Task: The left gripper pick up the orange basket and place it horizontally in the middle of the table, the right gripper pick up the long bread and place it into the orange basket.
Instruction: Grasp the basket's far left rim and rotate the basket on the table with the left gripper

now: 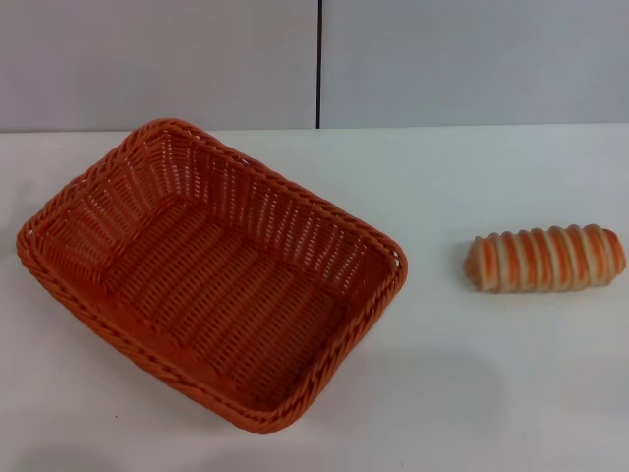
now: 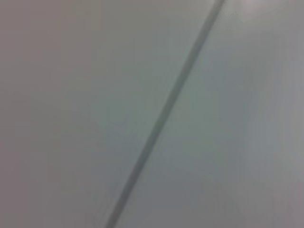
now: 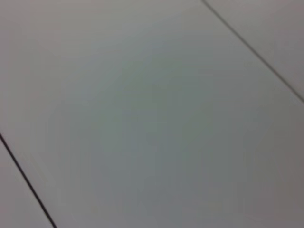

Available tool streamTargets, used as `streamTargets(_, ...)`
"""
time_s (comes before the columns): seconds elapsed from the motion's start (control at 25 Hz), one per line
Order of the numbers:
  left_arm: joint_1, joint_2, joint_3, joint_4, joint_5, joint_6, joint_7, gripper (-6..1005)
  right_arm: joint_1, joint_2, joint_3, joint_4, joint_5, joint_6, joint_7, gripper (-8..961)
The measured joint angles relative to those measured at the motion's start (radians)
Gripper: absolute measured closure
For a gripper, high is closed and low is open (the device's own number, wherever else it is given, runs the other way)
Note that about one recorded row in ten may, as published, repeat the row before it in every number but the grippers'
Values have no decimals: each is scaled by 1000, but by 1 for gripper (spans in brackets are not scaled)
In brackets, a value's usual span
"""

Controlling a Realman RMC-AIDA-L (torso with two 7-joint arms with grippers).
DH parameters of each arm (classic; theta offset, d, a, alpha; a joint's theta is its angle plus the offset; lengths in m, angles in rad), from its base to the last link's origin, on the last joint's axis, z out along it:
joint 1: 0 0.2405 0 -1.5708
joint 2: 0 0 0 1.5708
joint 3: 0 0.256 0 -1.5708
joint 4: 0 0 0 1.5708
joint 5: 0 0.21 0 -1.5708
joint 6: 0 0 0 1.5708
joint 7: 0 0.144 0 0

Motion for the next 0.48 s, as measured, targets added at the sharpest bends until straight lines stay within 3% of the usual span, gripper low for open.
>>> streamTargets(0.2,-3,2,92,115,10,16,-98,248,10,-3,0,-6,-24,45,0,345)
streamTargets(0.24,-7,10,172,220,15,9,-194,250,18,-3,0,-11,-41,64,1,345)
streamTargets(0.28,-7,11,178,226,16,8,-201,251,18,-3,0,-11,-41,64,1,346)
streamTargets(0.32,-8,27,237,293,26,-15,-280,252,25,-4,0,-20,-77,73,3,346)
streamTargets(0.36,-8,27,237,293,26,-15,-280,254,25,-4,0,-20,-77,73,3,346)
streamTargets(0.4,-9,47,284,342,38,-30,-354,255,27,-5,0,-26,-94,74,4,346)
streamTargets(0.44,-9,47,284,342,38,-30,-354,256,29,-5,0,-30,-107,75,5,346)
streamTargets(0.48,-9,64,313,377,49,-33,-409,258,31,-5,0,-35,-119,78,5,347)
